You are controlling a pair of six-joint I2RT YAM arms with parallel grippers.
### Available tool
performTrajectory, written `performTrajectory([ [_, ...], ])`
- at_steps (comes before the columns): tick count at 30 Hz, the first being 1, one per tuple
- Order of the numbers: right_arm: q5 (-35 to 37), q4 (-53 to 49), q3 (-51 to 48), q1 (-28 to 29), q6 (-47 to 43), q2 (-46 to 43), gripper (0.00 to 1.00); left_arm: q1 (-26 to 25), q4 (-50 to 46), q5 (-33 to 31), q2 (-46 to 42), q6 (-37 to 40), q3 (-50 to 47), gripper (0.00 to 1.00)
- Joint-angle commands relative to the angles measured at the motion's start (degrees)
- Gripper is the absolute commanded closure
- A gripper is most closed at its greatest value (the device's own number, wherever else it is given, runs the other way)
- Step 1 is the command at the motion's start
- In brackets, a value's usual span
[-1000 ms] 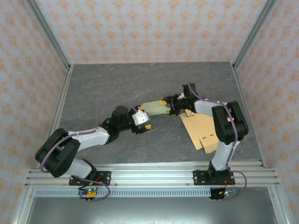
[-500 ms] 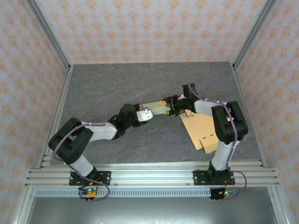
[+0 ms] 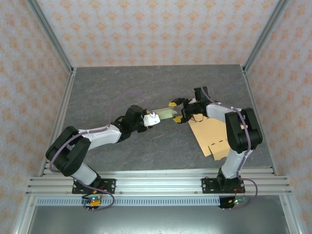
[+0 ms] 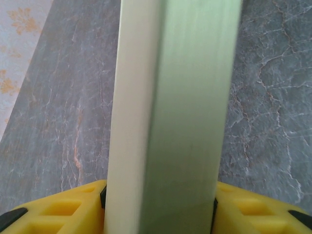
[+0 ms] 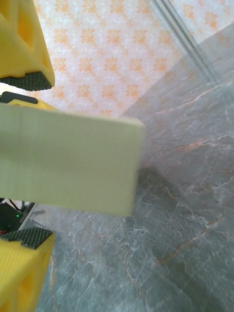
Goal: Fold the paper box
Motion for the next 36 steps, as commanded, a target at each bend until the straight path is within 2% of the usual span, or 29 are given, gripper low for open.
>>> performTrajectory([
  [1,5.99,-7.67,0.52,-1.22,-6.49,-6.20,0.22,-0.32,-11.66,2.01,-3.67,-0.99,4.46,0.50],
  [6,8.88,0.12,-3.93,-3.34,-10.70,-10.48,0.21,-0.59,-18.87,5.77,-5.71,-2.88,8.24,0.50],
  [9,14.98,-0.46,-5.90,-3.50,-19.12,-13.60,0.20,-0.58,-25.88,5.80,-5.20,-3.07,11.48,0.50],
  [12,20.18,-1.23,-7.84,-3.40,-29.02,-17.08,0.20,0.00,-23.90,6.94,-4.81,-3.46,10.15,0.50],
  [16,25.06,3.59,-13.40,-2.69,-40.50,-23.36,0.20,2.54,-21.94,14.09,-2.69,-7.22,10.21,0.50],
  [21,34.44,5.70,-18.57,4.14,-63.71,-30.28,0.21,6.56,-14.81,23.18,-2.69,-11.94,7.27,0.51],
  [28,36.19,-1.77,-10.40,8.87,-77.27,-24.07,0.31,7.15,-14.99,24.93,-0.73,-9.54,7.47,0.55],
  [32,32.53,3.33,-10.70,9.05,-83.84,-21.72,0.36,7.28,-14.04,25.20,-1.35,-9.31,6.53,0.54],
  [36,31.78,-1.57,-6.19,9.07,-88.69,-18.41,0.48,7.19,-15.58,25.07,-0.57,-9.34,7.83,0.54],
])
